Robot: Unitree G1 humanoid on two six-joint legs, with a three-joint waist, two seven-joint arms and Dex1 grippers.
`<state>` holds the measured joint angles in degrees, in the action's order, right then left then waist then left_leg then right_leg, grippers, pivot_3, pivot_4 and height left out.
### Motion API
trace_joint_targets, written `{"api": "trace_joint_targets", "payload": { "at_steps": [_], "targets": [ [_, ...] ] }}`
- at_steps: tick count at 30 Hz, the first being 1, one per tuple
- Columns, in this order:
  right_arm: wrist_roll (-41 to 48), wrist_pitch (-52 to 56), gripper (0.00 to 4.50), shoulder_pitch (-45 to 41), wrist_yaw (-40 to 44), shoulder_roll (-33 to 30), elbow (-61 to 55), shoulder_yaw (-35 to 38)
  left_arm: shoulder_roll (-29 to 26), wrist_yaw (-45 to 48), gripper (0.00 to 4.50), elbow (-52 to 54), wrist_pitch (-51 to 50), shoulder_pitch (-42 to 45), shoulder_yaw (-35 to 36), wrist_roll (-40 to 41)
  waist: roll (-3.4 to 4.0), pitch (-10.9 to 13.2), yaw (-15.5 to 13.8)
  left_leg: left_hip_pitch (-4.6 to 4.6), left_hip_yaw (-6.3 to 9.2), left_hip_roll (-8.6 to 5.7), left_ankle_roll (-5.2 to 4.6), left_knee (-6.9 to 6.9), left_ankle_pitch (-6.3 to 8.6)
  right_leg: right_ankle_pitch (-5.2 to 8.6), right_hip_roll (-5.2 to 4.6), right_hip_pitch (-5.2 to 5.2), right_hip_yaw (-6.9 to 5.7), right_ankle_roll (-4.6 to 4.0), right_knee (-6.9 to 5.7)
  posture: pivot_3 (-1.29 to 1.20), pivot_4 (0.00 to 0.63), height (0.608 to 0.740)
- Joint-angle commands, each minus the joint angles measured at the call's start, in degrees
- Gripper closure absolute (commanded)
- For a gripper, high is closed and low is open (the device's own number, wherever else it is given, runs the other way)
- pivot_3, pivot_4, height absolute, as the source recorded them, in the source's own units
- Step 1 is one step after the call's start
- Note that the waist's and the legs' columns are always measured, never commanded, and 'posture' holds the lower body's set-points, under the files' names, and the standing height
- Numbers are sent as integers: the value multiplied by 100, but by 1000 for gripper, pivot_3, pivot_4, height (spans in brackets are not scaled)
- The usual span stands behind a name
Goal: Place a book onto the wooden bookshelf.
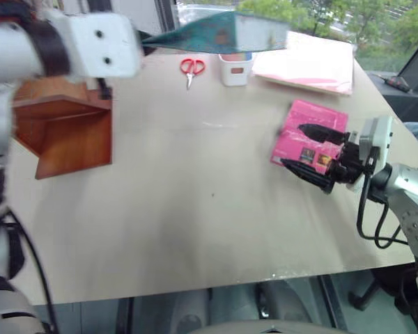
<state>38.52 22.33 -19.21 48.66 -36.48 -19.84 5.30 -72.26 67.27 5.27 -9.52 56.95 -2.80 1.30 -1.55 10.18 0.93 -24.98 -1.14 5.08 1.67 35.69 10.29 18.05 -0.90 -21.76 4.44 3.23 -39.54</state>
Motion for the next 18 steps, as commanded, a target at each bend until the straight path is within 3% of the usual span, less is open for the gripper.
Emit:
{"api": "trace_joint_targets", "payload": {
  "at_steps": [1,6,10,18],
  "targets": [
    [-112,-306,0,-316,271,142,239,-58,-715,660,4429,-173,-531,490,296,77,2,11,4,-2,0,2,0,0,0,0,2,-2,0,0,0,0,150,740],
    [-248,-504,0,-567,427,437,540,-226,-1926,910,4429,-884,-18,-21,412,-537,5,23,13,-2,-9,1,0,-5,0,1,-3,-4,4,0,8,0,150,740],
    [-305,-553,0,-759,533,560,629,-280,-2438,578,4429,-1679,598,-1069,559,-1011,9,26,-5,7,-11,4,0,-13,0,2,-2,-4,2,-3,1,0,150,740],
    [-211,-494,0,-1308,654,759,605,-335,-2198,-495,4429,-2961,1956,-2004,633,-1278,-7,33,9,10,-21,8,0,-6,0,2,-3,-18,7,-5,-31,0,150,740]
  ]
}}
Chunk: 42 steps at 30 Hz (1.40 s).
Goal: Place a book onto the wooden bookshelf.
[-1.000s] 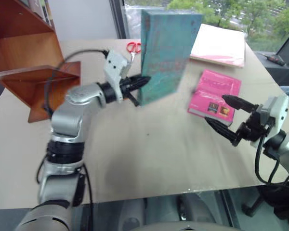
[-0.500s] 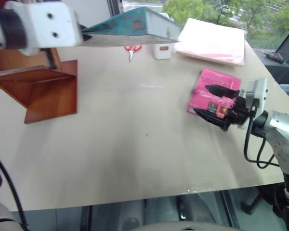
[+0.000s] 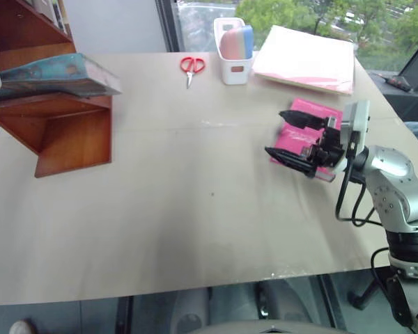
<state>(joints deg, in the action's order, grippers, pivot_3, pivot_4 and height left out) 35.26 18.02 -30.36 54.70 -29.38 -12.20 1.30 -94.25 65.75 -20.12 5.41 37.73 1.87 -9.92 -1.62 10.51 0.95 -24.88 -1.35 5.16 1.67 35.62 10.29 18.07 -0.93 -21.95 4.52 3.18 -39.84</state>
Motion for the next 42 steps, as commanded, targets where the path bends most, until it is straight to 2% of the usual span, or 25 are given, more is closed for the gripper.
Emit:
{"api": "trace_joint_targets", "payload": {
  "at_steps": [1,7,18,19,21,25,26,28,29,31,34,37,40,42],
  "targets": [
    [138,-35,0,-246,43,77,-193,59,61,-371,4429,-518,525,-94,174,-101,0,0,14,-1,0,2,0,-1,0,0,3,-5,0,0,-3,0,150,740],
    [364,135,0,-553,-165,249,-319,158,317,-367,4429,-869,773,13,8,-73,9,-1,2,1,-5,6,1,-6,-1,0,6,-13,3,-3,-11,0,150,740],
    [621,246,0,-758,-291,531,-213,144,494,-381,4429,-798,653,-91,204,102,28,-11,-9,7,-5,6,1,-2,-2,0,6,-11,3,-3,-24,0,150,740],
    [615,246,0,-760,-276,534,-198,145,501,-378,3643,-781,621,-121,242,124,28,-12,-12,7,-5,6,1,-2,-2,0,6,-11,3,-3,-25,0,150,740],
    [634,275,0,-769,-248,536,-180,149,456,-478,2824,-826,763,-252,373,134,27,-12,-11,6,-5,6,1,-1,-2,0,6,-11,3,-3,-24,0,150,740],
    [665,341,0,-755,-159,469,-149,176,410,-467,846,-866,1038,-771,863,396,27,-11,13,0,-8,6,1,0,-2,0,5,-12,5,-3,-16,0,150,740],
    [677,367,0,-742,-119,433,-131,187,444,-425,846,-832,1163,-1013,1122,501,27,-11,14,-2,-8,6,1,-1,-2,0,4,-13,5,-3,-14,0,150,740],
    [685,451,0,-702,-32,328,-106,202,835,-255,846,-436,1320,-1616,2107,916,28,-11,9,-5,-13,7,1,-5,-2,0,2,-16,6,-4,-7,0,150,740],
    [717,532,0,-639,17,244,-127,226,1277,-42,846,304,892,-1879,2784,1512,27,-12,2,-4,-15,7,1,-7,-2,0,-1,-15,6,-4,-8,0,150,740],
    [781,661,0,-537,90,104,-191,257,1894,-2,846,1566,-271,-2129,3662,2492,23,-13,-27,-3,-24,4,1,-13,-2,0,-9,-14,7,-4,-4,0,150,740],
    [950,874,0,-446,122,-7,-329,286,2364,-197,846,3380,-2306,-2426,4334,4023,-11,-9,-11,-15,-8,9,1,0,-2,0,-4,-13,-4,-4,-6,0,150,740],
    [1020,1061,0,-317,87,-101,-532,230,2704,-897,846,4710,-3815,-2575,4412,5778,-7,-8,9,-20,0,8,2,15,-1,-1,-3,-11,-4,-2,-9,0,150,740],
    [824,1212,0,41,-26,-256,-793,114,3533,-1885,846,5519,-4252,-2803,3750,6487,29,-20,8,17,6,3,1,16,0,0,-3,28,-4,-1,-10,0,150,740],
    [655,1255,0,413,-85,-410,-989,58,4310,-2611,846,5810,-4289,-2885,2988,6484,43,-32,-13,22,11,2,1,19,0,0,0,31,-5,-2,-18,0,150,740]
  ]
}}
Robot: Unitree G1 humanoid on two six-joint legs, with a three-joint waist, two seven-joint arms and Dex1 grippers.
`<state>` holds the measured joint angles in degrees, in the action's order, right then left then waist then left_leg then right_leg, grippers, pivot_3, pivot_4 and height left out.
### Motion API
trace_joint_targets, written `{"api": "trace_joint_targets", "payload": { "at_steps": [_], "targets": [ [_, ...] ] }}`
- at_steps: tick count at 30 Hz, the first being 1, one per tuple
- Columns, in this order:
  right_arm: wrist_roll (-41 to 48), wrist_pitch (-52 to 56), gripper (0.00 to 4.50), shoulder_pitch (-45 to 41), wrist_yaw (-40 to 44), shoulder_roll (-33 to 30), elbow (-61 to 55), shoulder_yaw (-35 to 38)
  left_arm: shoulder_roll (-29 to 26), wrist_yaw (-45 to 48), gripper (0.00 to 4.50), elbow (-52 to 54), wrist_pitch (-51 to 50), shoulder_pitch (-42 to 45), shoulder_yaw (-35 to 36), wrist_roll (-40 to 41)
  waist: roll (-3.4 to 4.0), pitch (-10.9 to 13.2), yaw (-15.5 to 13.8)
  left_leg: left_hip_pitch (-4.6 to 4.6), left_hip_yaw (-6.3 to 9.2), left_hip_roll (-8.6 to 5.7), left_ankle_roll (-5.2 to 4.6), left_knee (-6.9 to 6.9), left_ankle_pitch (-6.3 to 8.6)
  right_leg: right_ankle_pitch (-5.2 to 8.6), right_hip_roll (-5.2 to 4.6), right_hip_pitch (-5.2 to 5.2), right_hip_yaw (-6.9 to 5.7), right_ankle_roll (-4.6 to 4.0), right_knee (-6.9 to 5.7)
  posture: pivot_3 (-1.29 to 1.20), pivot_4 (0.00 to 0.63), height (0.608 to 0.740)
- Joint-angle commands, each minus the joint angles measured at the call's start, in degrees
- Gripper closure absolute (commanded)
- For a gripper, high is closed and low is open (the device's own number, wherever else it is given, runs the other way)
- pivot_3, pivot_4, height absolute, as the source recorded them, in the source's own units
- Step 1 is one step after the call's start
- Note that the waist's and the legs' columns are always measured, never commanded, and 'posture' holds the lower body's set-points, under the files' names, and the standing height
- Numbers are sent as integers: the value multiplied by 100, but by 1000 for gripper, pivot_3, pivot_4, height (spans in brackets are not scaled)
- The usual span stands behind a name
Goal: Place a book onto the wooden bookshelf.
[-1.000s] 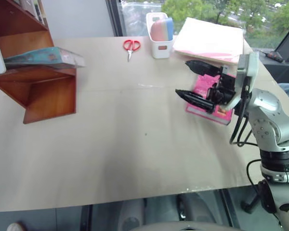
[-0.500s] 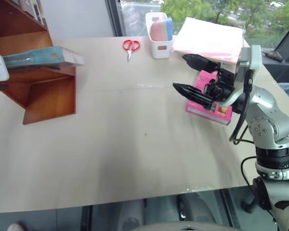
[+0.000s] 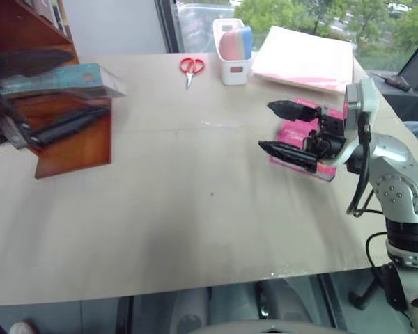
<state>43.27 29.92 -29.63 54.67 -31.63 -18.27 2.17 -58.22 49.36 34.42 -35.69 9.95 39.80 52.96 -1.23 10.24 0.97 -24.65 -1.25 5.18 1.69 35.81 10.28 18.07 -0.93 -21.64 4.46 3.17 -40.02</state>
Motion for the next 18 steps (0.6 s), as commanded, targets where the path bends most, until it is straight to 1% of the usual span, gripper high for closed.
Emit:
{"api": "trace_joint_targets", "payload": {
  "at_steps": [1,2,4,6,7,8,9,10,11,14,16,18],
  "targets": [
    [-270,49,0,556,-148,-265,-474,-32,1134,-1312,846,395,-155,-182,-1171,45,2,-4,-19,-1,6,0,0,3,0,0,2,2,-3,0,2,0,150,740],
    [-365,36,0,772,-202,-344,-565,-9,1474,-1532,846,377,-87,-310,-1507,-220,-2,-4,-18,-6,8,0,0,18,0,-1,4,1,-3,0,-6,0,150,740],
    [-577,60,0,1314,-314,-590,-809,86,1942,-1636,846,249,342,-830,-1947,-922,-7,-8,-17,-14,9,-5,-1,34,0,-3,1,6,2,3,2,0,150,740],
    [-1181,-43,0,2110,-494,-1044,-1067,231,2139,-1620,846,-258,986,-1555,-1992,-1800,-10,-15,-6,-20,7,-6,-1,39,1,-5,2,4,7,6,9,0,150,740],
    [-1340,-64,0,2503,-518,-1243,-1181,368,2174,-1483,846,-464,1213,-1844,-1883,-1984,-15,-17,0,-17,1,-8,-2,38,2,-4,-2,4,12,5,12,0,150,740],
    [-1442,-74,0,2899,-546,-1399,-1271,555,2219,-1262,846,-659,1240,-2065,-1632,-1790,-16,-17,-9,-14,0,-7,-2,34,3,-3,0,3,13,3,14,0,150,740],
    [-1477,-70,0,3182,-582,-1480,-1353,708,2241,-991,584,-780,1275,-2234,-1407,-1529,-16,-16,-10,-19,3,-6,-2,26,2,-2,3,-5,10,2,15,0,150,740],
    [-1487,-68,0,3469,-596,-1543,-1433,891,2182,-703,308,-916,1434,-2444,-1233,-1508,-17,-17,-9,-15,4,-5,-2,23,2,-1,5,-5,10,0,14,0,150,740],
    [-1490,-34,0,3741,-613,-1587,-1506,1086,2073,-521,37,-1047,1647,-2610,-1126,-1687,-17,-17,-6,-14,5,-4,-2,22,2,-1,6,-4,8,0,12,0,150,740],
    [-1554,24,0,4131,-695,-1636,-1619,1370,1816,-322,37,-1265,1962,-2728,-1107,-2145,-21,-21,-10,-7,3,-4,-2,23,2,1,2,0,8,-1,15,0,150,740],
    [-1547,37,0,4208,-705,-1633,-1665,1421,1732,-228,37,-1291,1967,-2653,-1170,-2132,-25,-24,-14,-5,1,-6,-1,39,1,10,-4,2,9,-16,17,0,150,740],
    [-1569,34,0,4214,-714,-1619,-1667,1399,1685,-163,37,-1330,1973,-2551,-1263,-2177,-28,-25,-13,-5,-3,-6,-1,47,1,8,-7,3,14,-12,16,0,150,740]
  ]
}}
